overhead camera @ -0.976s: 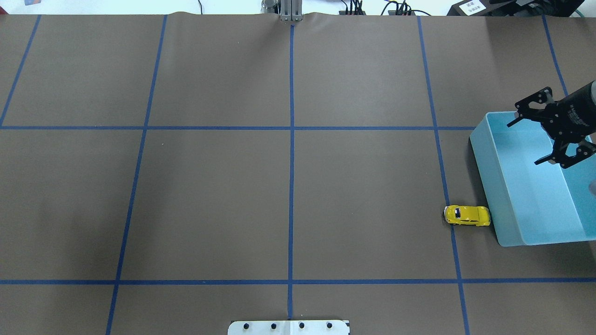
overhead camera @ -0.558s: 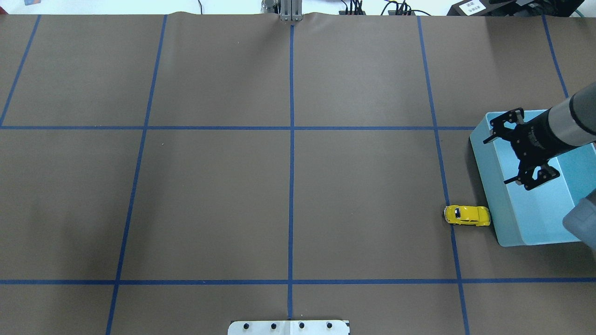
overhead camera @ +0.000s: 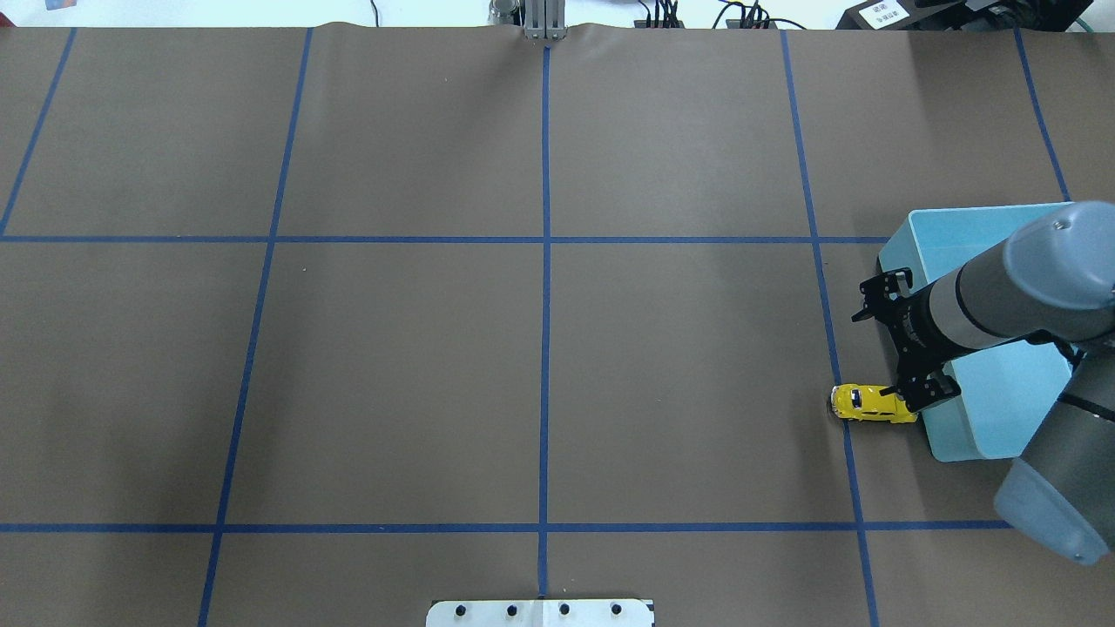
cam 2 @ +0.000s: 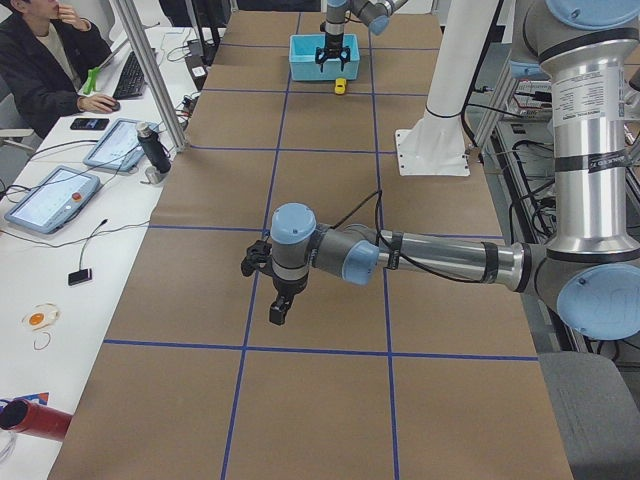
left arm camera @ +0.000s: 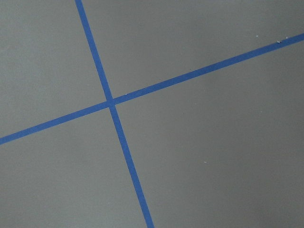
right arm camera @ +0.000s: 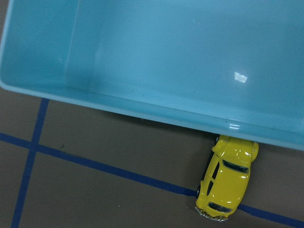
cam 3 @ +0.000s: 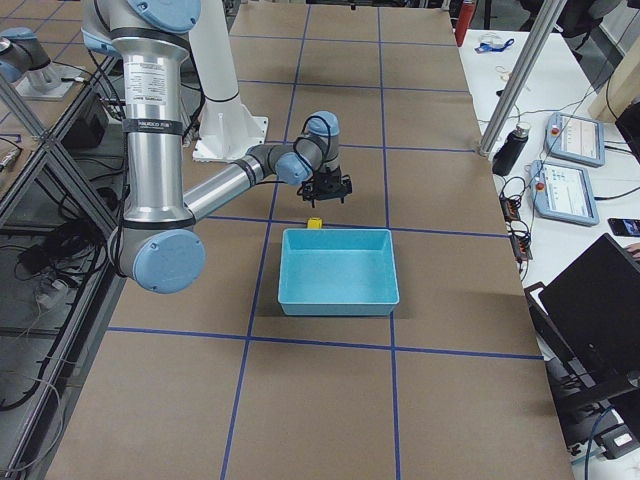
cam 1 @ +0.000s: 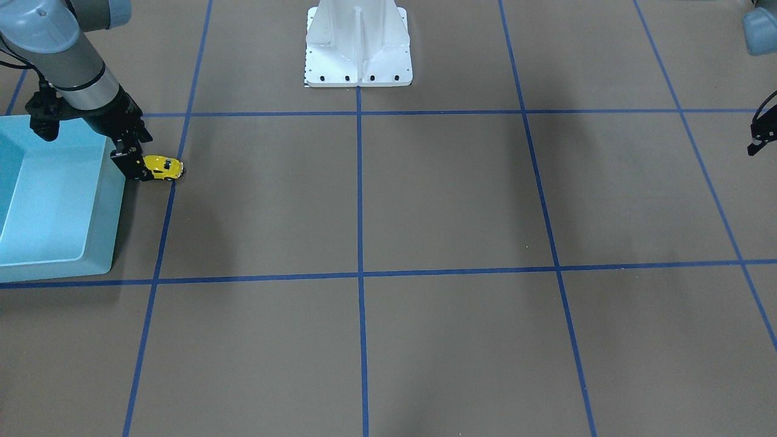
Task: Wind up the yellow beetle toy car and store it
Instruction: 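Close the right gripper on the yellow car and lift it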
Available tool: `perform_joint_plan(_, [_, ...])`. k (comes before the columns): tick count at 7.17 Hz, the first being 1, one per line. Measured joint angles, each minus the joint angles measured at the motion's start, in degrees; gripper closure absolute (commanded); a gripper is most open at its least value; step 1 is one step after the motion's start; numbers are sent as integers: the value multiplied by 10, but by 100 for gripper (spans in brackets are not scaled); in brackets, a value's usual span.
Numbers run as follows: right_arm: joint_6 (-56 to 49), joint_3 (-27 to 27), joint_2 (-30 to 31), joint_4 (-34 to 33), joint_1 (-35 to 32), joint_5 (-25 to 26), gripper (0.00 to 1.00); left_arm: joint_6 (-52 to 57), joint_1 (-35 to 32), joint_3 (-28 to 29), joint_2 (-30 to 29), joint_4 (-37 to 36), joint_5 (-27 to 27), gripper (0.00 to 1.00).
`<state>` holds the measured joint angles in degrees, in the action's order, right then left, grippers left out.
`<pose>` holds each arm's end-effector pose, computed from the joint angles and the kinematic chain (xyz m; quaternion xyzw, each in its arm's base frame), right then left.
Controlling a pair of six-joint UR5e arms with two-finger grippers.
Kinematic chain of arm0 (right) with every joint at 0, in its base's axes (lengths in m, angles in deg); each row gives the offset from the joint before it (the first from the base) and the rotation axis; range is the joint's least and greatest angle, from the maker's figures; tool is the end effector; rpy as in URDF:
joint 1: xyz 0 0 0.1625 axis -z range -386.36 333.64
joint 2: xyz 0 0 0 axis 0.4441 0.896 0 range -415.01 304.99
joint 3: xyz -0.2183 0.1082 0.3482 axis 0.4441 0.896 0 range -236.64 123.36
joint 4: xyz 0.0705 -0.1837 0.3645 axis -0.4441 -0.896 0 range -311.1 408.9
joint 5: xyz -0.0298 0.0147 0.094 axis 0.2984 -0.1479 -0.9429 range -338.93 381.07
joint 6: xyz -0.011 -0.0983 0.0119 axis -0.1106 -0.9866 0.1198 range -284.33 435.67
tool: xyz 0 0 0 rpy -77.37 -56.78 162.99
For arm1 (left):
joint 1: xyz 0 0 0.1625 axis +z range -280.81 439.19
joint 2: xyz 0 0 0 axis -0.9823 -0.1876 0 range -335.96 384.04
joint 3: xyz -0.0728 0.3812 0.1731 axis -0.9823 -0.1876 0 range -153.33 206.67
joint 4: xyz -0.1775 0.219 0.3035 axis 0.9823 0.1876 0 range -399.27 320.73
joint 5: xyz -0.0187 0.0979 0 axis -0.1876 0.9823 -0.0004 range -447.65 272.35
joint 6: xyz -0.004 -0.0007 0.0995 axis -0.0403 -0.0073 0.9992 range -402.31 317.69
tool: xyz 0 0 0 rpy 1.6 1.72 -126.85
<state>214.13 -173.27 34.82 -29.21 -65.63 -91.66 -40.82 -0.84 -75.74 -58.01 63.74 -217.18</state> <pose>-0.3166 -0.3813 0.4201 -0.2114 -0.3088 0.5940 0.7121 0.0091 -0.4557 0.5962 0.1178 0.3439 0.1440 0.9204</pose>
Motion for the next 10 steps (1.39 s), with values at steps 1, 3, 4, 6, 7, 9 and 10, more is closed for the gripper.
perform_joint_plan(1, [23, 11, 0, 9, 24, 25, 0, 12, -3, 0, 1, 0, 0, 0])
perform_joint_plan(3, [47, 34, 12, 15, 55, 65, 0, 20, -10, -1, 2, 0, 0, 0])
perform_joint_plan(4, [50, 39, 26, 17, 61, 75, 0, 22, -12, -3, 2, 0, 0, 0])
perform_joint_plan(6, [53, 43, 54, 37, 68, 84, 1, 23, -15, -10, 3, 0, 0, 0])
perform_joint_plan(7, [54, 47, 60, 45, 70, 85, 1, 23, -18, -14, 4, -1, 0, 0])
perform_joint_plan(9, [58, 48, 58, 50, 72, 86, 1, 38, -27, -19, 5, -5, 0, 0])
perform_joint_plan(10, [63, 47, 55, 50, 73, 86, 1, 43, -30, -20, 5, -7, 0, 0])
